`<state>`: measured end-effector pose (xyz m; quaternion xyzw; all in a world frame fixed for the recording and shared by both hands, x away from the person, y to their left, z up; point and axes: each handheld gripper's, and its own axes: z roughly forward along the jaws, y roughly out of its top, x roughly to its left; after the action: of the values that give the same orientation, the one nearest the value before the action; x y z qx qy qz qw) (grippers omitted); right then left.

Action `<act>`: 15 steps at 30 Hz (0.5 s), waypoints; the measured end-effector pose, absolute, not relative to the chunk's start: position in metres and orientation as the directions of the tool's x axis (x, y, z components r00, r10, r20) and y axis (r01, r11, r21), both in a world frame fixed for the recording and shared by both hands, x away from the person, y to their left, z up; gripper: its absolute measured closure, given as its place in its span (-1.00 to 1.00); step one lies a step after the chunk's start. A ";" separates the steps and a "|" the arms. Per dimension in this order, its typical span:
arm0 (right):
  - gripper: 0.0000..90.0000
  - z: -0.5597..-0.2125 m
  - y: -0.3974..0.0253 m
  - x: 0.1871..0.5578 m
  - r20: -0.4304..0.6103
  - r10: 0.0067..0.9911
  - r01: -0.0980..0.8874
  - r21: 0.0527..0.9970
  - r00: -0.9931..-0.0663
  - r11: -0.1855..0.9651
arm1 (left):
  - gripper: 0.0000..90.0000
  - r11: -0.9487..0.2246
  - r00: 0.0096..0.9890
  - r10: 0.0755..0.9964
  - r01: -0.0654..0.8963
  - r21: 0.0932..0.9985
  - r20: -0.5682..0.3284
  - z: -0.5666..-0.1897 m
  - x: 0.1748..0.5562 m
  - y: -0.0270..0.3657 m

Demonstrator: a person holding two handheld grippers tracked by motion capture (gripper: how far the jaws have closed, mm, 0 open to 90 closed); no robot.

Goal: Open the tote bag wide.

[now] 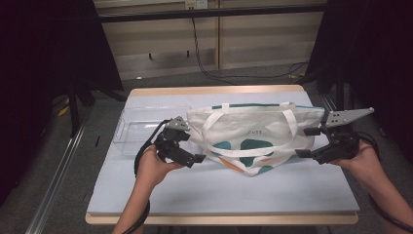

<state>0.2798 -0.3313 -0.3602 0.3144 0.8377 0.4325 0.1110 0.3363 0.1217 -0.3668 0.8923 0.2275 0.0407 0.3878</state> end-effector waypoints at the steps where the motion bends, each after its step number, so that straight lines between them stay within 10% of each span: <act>1: -0.73 -0.359 -0.332 0.281 0.086 0.622 0.430 0.794 -0.779 0.429 | -0.86 -0.596 0.894 0.436 0.372 0.712 -0.101 -0.366 0.337 0.121; 15: -0.72 -0.349 -0.336 0.289 0.090 0.631 0.440 0.792 -0.770 0.423 | -0.86 -0.606 0.902 0.419 0.363 0.708 -0.103 -0.348 0.348 0.114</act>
<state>0.2891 -0.3360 -0.3491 0.3203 0.8362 0.4311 0.1112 0.3483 0.1141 -0.3476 0.8954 0.2183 0.0368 0.3863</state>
